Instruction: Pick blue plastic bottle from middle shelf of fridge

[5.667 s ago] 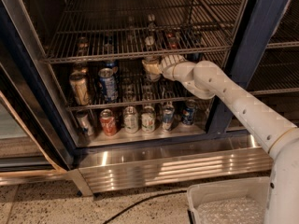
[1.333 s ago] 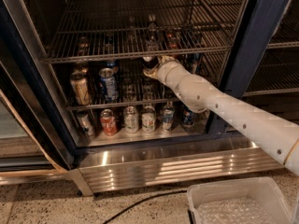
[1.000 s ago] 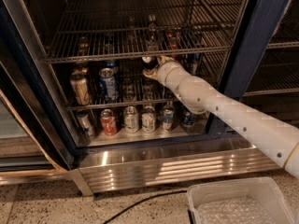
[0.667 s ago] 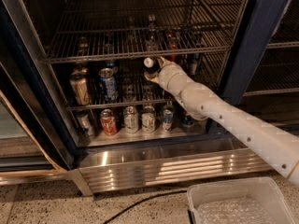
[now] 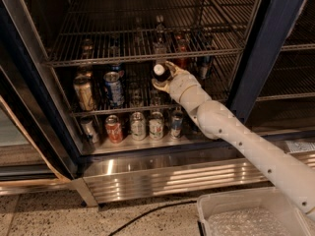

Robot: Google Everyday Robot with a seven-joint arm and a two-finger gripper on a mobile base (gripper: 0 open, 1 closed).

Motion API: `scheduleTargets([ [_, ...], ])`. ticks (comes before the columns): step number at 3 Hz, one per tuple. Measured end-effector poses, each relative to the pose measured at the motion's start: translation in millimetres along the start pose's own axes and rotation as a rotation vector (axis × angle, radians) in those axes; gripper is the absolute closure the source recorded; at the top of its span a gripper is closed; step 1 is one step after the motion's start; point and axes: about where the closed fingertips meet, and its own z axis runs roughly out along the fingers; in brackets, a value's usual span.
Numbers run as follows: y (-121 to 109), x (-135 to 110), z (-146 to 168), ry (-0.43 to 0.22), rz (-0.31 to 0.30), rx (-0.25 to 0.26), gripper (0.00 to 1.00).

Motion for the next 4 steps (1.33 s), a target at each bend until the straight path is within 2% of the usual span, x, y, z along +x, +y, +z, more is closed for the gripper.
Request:
scheduleTargets([
  [1, -10.1, -17.9, -12.1, -0.060, 0.024, 0.033, 1.00],
  [3, -23.3, -46.3, -33.7, -0.149, 0.068, 0.039, 1.00],
  [4, -23.2, -46.3, -33.8, -0.149, 0.069, 0.039, 1.00],
])
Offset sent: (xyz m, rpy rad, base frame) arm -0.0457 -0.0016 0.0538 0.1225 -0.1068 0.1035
